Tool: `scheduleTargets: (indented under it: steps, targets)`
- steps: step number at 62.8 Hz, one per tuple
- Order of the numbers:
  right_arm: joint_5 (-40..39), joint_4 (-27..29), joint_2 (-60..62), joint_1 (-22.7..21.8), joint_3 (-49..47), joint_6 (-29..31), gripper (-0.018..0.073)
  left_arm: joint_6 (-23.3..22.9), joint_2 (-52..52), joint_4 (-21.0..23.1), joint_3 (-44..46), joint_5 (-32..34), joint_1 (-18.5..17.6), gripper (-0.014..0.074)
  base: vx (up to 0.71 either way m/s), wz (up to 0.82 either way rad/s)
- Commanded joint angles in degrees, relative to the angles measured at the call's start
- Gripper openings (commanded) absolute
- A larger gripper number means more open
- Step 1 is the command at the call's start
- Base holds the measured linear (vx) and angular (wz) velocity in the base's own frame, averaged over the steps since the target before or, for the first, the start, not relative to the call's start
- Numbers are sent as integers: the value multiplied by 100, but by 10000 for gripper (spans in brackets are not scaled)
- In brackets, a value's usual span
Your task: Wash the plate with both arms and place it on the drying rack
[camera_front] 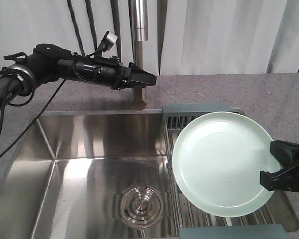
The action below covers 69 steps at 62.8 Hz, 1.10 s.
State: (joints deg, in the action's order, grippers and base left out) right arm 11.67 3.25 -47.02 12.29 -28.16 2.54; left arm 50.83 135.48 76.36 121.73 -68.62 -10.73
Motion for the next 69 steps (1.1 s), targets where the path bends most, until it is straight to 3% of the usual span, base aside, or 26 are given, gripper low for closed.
scheduleTargets:
  steps: [1,12,38,59,69]
  targets:
    - [-444,-18,62,-19,-168,38,-8,-153,-541,244,181,-315,-61,522,0,0]
    - [-444,-18,62,-19,-168,38,-8,-288,-732,-138,9,-315,-61,522,0,0]
    - [-444,-18,62,-19,-168,38,-8,454,-1457,-171,-1457,-315,-80,522,0,0]
    - [-444,-18,62,-19,-168,38,-8,595,-1621,-109,-1492,-315,-74,522,0,0]
    - [-444,-18,62,-19,-168,38,-8,724,-1856,-126,-1504,-315,97,522,0,0]
